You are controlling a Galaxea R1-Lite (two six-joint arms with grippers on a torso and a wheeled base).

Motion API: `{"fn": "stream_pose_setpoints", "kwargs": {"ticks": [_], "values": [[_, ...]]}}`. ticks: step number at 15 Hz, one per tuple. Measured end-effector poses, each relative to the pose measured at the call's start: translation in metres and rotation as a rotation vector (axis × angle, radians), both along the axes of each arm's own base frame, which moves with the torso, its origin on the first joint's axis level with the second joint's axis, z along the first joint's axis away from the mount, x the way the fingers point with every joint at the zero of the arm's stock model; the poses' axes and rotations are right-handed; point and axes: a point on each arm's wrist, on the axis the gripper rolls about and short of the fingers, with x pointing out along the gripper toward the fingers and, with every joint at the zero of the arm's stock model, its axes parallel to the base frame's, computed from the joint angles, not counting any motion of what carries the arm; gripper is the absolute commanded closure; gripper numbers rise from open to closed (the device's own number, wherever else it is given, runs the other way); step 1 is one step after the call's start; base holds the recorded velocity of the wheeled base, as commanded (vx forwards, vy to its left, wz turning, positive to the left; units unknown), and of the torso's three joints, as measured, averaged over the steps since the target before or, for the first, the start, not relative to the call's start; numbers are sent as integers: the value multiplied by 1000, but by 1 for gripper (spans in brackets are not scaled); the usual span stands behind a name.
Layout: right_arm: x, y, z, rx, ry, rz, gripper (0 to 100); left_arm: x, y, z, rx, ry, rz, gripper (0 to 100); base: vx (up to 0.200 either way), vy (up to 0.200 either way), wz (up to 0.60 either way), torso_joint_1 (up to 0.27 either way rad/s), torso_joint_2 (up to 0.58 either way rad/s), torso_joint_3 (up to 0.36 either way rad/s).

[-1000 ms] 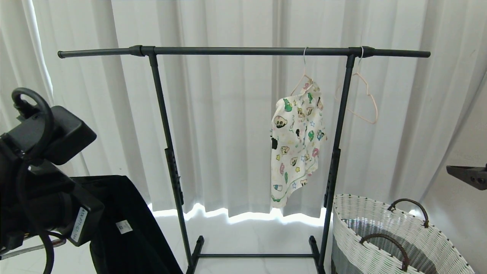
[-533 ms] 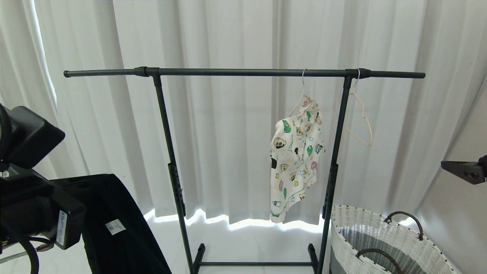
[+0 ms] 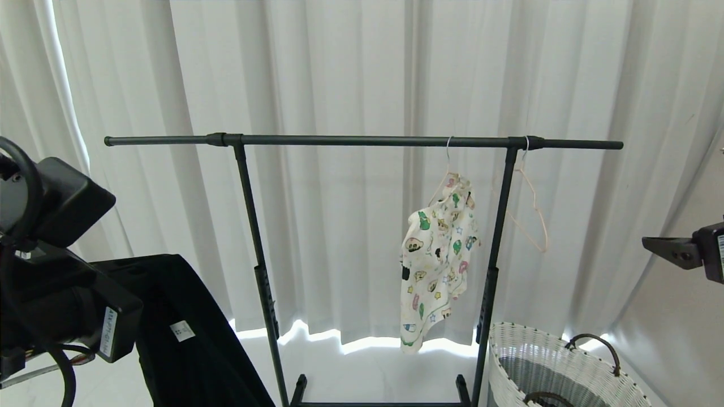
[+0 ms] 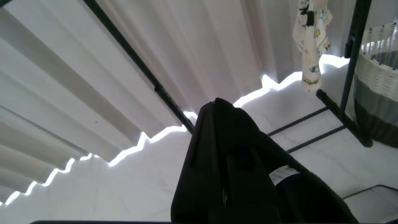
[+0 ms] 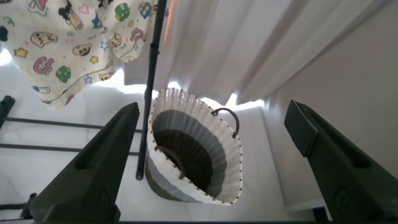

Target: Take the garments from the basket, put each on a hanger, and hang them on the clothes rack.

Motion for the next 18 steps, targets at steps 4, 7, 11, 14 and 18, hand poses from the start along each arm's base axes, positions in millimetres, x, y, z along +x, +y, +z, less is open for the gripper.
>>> {"fn": "stream_pose_setpoints", "kwargs": {"ticks": [4,7,11,14,18], "values": [[3,1,-2,11,-38,3,0,1,0,0,2,0,1,100,50,0,0,58,-118,-68],[5,2,-7,21,-58,4,0,1,0,2,0,-3,1,100,200,0,0,7,-20,-1],[6,1,-8,34,-49,19,0,1,-1,2,-1,-6,0,100,200,0,0,10,2,-2],[8,-4,-8,53,-42,22,0,1,-1,3,-2,-6,-2,100,200,0,0,5,2,1],[20,-12,-14,49,-6,-22,0,1,-1,3,-2,-8,-3,100,200,0,0,0,0,-2]]}}
